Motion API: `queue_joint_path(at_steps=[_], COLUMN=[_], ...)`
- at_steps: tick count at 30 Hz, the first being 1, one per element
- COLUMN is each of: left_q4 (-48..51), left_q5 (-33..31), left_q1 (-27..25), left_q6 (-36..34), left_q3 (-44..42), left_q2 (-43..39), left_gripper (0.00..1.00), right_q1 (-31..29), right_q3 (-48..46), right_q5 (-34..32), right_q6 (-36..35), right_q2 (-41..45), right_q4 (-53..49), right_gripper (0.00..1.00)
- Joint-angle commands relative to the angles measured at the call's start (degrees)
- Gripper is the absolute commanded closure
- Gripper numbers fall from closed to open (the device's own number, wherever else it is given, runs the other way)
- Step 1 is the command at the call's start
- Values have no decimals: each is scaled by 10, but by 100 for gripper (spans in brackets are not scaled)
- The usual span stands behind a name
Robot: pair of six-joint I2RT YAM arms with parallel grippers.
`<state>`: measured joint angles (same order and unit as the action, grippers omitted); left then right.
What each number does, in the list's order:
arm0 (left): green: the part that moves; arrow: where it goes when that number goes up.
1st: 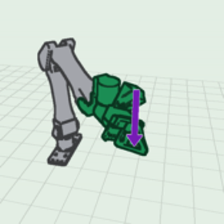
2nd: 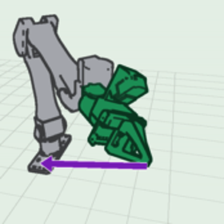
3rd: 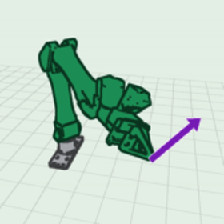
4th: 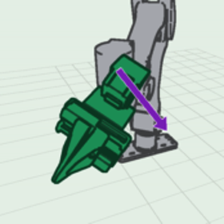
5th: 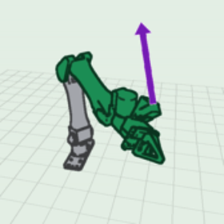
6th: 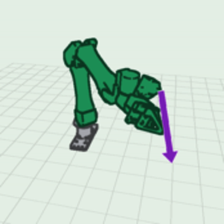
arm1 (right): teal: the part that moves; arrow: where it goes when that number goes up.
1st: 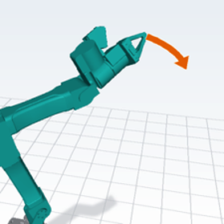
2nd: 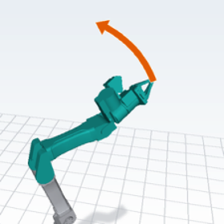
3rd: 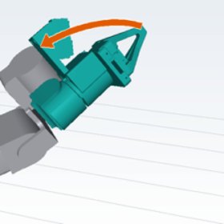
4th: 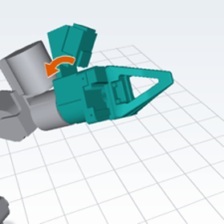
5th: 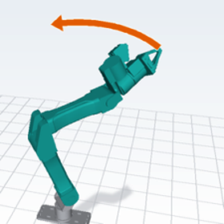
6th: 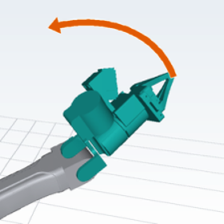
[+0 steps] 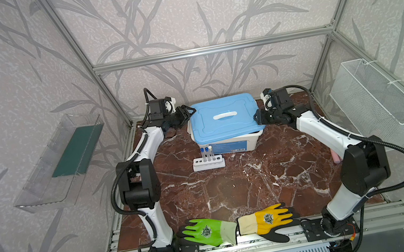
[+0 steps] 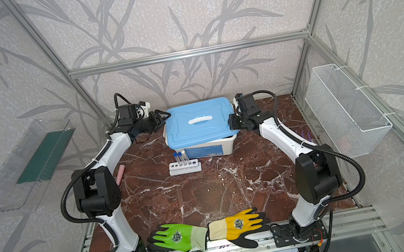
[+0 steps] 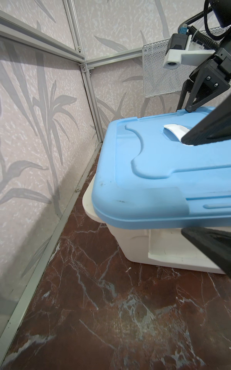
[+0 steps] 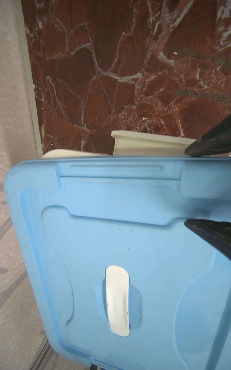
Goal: Organize the chemistry lab equipment
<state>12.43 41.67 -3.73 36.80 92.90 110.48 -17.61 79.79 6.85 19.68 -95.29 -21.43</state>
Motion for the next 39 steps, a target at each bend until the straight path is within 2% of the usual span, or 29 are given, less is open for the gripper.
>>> queue_joint_path(at_steps=[1,16,27,39], left_q4=[1,-22,-3,13], left_q5=[21,31,44,42], left_q1=[-4,-3,-3,-3], left_q6=[-8,-1,-4,-10], left_q3=[21,20,83,119], left_q2=[2,11,57,79], left_gripper=[35,35,35,35], right_q1=[-15,-26,-33,-34], right_q3=[-7,-37,-57,-53], right_q5=[6,-16,-24,-27], right_q6=[4,21,68,69], right_q2=[31,55,58,48], right_q4=[3,-2,12,19], right_gripper=[50,51,52,52])
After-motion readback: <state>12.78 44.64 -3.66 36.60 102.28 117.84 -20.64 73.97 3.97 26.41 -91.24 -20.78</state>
